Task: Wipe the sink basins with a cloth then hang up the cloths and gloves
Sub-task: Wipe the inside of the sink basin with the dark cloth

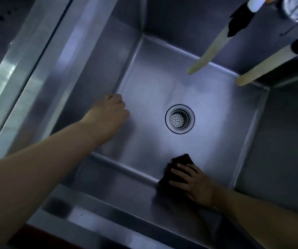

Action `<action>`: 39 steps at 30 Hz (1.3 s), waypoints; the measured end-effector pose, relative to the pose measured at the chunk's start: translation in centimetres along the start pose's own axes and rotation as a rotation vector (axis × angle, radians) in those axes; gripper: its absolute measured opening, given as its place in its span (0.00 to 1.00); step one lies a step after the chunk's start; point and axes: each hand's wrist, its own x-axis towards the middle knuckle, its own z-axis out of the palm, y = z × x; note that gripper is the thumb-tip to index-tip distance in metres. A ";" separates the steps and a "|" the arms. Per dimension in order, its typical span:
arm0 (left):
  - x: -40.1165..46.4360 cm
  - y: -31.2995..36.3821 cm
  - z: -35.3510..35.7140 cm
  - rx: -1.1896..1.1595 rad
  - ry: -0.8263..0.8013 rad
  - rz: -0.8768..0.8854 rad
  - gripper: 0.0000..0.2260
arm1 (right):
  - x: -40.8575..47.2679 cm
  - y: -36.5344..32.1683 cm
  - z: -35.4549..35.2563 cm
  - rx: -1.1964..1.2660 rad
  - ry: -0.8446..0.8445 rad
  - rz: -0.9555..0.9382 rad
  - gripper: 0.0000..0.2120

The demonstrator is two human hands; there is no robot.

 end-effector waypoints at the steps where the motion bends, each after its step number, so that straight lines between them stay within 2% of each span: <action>1: 0.0 0.9 1.0 -0.018 -0.050 -0.034 0.07 | 1.2 0.0 -0.2 0.003 0.009 0.003 0.31; 4: 0.4 2.4 3.4 -0.116 -0.053 -0.089 0.11 | 5.5 0.3 -0.6 0.028 0.048 0.016 0.32; 7: 1.5 3.2 5.2 -0.095 -0.190 -0.184 0.13 | 10.9 0.9 -1.0 0.086 0.111 0.087 0.33; 12: 3.4 4.0 6.4 -0.127 -0.211 -0.273 0.17 | 19.3 4.3 -3.2 0.117 0.240 0.305 0.35; 15: 4.3 4.3 7.0 -0.130 -0.200 -0.269 0.20 | 22.5 8.1 -4.6 0.053 0.224 0.436 0.36; 20: 6.0 5.0 7.5 -0.151 -0.207 -0.223 0.22 | 22.7 15.2 -6.2 0.028 0.215 0.664 0.36; 26: 7.3 5.6 8.1 -0.129 -0.248 -0.185 0.26 | 15.7 20.2 -5.7 0.110 0.278 0.874 0.34; 32: 8.1 6.3 9.2 -0.076 -0.381 -0.181 0.38 | 6.7 16.3 -3.1 0.150 0.311 1.072 0.34; 39: 8.4 7.1 9.6 -0.122 -0.420 -0.205 0.38 | 5.6 6.6 0.1 0.152 0.294 1.110 0.35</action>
